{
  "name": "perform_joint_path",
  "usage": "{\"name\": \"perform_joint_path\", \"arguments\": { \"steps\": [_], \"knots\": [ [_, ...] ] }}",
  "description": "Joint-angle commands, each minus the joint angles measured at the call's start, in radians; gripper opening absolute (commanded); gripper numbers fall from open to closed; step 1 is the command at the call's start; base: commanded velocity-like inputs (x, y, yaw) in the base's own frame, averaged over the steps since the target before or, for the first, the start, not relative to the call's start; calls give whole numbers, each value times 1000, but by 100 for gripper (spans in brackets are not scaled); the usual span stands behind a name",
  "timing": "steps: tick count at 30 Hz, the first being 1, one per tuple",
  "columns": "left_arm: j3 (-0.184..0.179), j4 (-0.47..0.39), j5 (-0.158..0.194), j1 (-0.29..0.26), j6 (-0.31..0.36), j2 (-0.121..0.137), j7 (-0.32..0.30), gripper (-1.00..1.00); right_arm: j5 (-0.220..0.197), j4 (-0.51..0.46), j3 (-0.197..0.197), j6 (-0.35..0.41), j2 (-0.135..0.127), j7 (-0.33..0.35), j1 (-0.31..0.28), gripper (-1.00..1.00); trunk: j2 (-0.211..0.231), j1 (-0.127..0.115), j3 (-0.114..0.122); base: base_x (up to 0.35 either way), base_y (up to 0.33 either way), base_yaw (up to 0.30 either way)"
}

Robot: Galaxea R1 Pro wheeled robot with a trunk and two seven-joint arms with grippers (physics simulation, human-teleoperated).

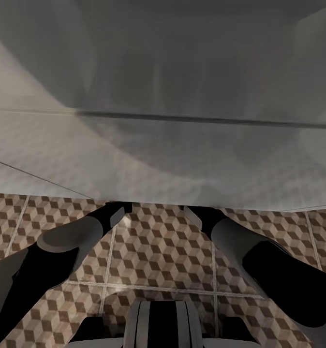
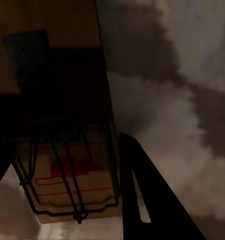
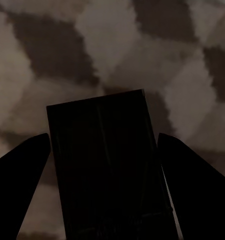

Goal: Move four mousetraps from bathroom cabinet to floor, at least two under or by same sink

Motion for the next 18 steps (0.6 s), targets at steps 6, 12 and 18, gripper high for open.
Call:
{"name": "perform_joint_path", "arguments": {
  "steps": [6, 12, 18],
  "knots": [
    [-30, 2, -2, -12, 148, -2, 0, -100, -5, -2, 9, 6, 3, -6, -24, -100, 0, 0, 0, 0, 0, 0],
    [-30, 2, -2, -18, 180, -2, 0, -100, -5, -2, 9, 6, 3, -6, -24, -100, 0, 0, 0, 0, 0, 0],
    [-30, 1, -2, -19, 187, -2, 0, -100, -5, -2, 9, 6, 3, -6, -24, -100, 0, 0, 0, 0, 0, 0]
  ]
}}
